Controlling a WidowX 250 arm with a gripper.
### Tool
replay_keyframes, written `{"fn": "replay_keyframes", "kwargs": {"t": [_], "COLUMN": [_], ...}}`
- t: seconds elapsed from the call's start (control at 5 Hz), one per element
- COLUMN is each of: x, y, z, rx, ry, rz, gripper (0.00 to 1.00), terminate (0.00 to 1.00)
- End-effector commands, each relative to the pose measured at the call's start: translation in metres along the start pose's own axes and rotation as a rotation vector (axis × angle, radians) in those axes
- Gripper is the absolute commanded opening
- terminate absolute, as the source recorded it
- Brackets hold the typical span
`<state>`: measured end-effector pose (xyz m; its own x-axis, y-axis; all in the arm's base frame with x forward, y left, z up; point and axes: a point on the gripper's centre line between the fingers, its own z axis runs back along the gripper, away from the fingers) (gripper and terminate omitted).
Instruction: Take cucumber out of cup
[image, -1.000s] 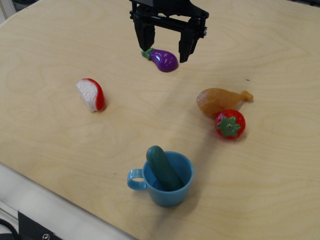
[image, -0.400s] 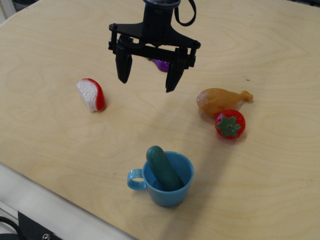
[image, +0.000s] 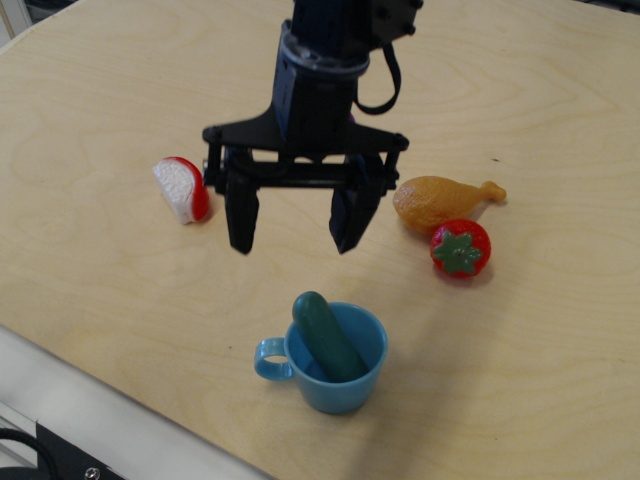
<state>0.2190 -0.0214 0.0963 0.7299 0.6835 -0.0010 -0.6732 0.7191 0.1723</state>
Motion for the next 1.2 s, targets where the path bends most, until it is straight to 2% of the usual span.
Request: {"fn": "replay_keyframes", "kwargs": {"t": [0.0,0.2,0.4,0.8,1.0], "x": [-0.023,-0.023,-0.020,-0.017,-0.017], "y": [-0.014,-0.019,-0.021,-0.021,-0.022], "z": [-0.011,-0.020,-0.023,-0.032,-0.034], "rx": [0.009,0.030,0.006,-0.008,-0.038], "ry": [-0.028,-0.076,-0.107,-0.093,-0.083], "rz": [0.183,0.200,0.218,0.240,0.233], "gripper": [1.00,1.00,1.00,1.00,1.00], "terminate": [0.00,0.00,0.00,0.00,0.00]}}
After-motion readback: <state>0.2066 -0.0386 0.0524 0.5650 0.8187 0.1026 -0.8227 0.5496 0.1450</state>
